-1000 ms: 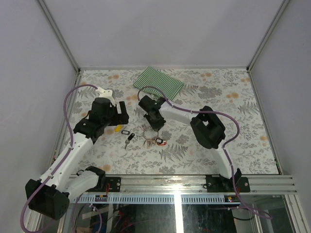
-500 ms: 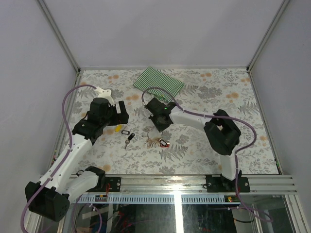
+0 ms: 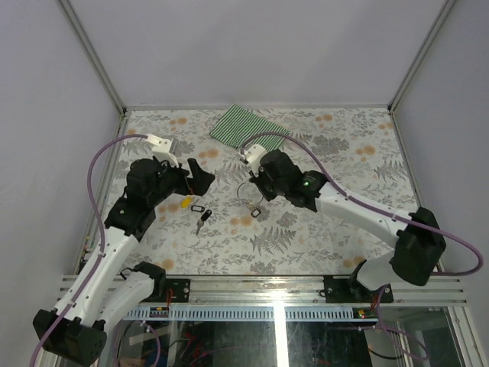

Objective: Put the keys on the keyring

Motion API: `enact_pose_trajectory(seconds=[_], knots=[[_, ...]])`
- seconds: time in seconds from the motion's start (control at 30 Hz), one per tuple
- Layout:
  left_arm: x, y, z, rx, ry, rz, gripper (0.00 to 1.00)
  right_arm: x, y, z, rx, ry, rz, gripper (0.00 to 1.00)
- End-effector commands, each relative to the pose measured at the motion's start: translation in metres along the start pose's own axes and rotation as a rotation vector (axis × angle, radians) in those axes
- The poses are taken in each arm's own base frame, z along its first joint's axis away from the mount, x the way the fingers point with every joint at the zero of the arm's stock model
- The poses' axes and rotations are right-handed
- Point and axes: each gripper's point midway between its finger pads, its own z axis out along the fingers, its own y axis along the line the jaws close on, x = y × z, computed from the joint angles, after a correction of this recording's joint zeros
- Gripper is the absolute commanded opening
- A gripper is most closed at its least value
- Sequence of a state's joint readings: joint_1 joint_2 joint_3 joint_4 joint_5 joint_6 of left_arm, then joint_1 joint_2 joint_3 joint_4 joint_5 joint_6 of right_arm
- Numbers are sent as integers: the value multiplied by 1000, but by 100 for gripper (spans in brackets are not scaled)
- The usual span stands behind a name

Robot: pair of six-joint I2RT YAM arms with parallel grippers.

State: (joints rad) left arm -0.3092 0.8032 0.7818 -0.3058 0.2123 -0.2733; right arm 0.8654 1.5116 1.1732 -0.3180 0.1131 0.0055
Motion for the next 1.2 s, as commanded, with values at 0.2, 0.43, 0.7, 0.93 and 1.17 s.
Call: enact_pose_trajectory(seconds=[0.2, 0.43, 0.7, 0.93, 1.17], knots=[[-39, -83, 11, 479, -70, 83, 97, -80, -9, -87, 4, -382, -73, 0], [-33, -115, 18, 586, -79, 107, 98, -101, -2, -116, -51, -462, -37, 0], [-25, -123, 33, 606, -57, 95, 77, -115, 9, -140, -125, -536, -2, 0], [-26, -137, 34, 655, -47, 106, 40, -124, 13, -146, -156, -575, 34, 0], [-39, -144, 20, 659, -69, 114, 10, -128, 14, -159, -167, -599, 53, 0]])
